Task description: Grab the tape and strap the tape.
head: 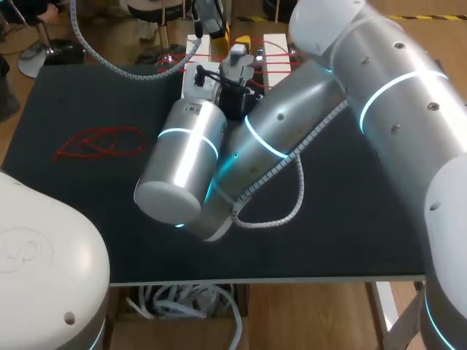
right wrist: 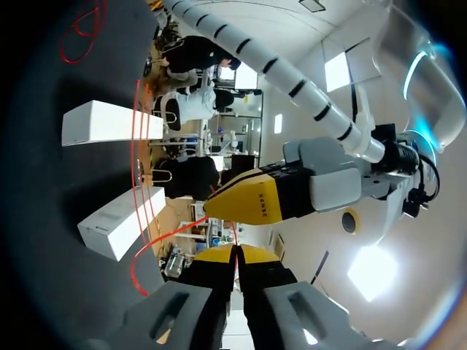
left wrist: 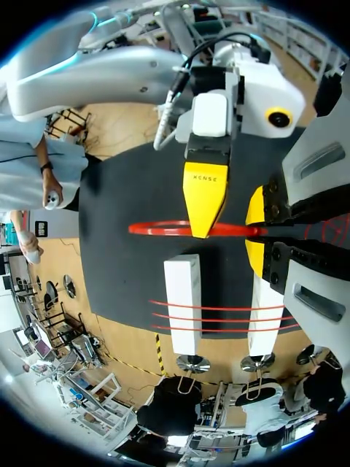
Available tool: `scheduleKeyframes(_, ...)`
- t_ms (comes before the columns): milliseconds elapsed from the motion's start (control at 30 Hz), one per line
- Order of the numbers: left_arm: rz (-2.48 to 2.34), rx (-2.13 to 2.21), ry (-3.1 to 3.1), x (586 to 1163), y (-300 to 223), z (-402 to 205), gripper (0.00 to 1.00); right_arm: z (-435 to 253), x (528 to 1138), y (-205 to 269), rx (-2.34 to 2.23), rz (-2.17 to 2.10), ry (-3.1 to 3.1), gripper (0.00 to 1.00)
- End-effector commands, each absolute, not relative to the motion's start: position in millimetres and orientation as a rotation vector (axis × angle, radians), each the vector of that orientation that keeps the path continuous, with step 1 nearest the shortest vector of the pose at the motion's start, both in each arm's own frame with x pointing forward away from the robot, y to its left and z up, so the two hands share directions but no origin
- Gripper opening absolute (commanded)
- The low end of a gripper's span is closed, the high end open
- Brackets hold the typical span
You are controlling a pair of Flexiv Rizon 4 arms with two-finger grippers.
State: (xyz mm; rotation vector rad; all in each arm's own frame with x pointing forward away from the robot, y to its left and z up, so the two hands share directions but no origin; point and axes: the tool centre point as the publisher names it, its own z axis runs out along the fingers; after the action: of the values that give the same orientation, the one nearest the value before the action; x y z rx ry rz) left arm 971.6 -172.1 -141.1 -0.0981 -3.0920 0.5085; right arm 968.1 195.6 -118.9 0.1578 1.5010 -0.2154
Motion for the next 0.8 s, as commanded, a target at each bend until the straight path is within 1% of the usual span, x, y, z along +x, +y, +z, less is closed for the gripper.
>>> scheduleKeyframes(33,0.502,-0.096,-3.092,971.7,-172.7,-140.0,0.00,-121.3,966.3,197.6,0.150,-0.221,1.499,0.00)
scheduleKeyframes(800,0.502,-0.096,-3.092,971.7,-172.7,-140.0,0.00,-123.9,964.7,206.6,0.146,-0.226,1.501,0.00)
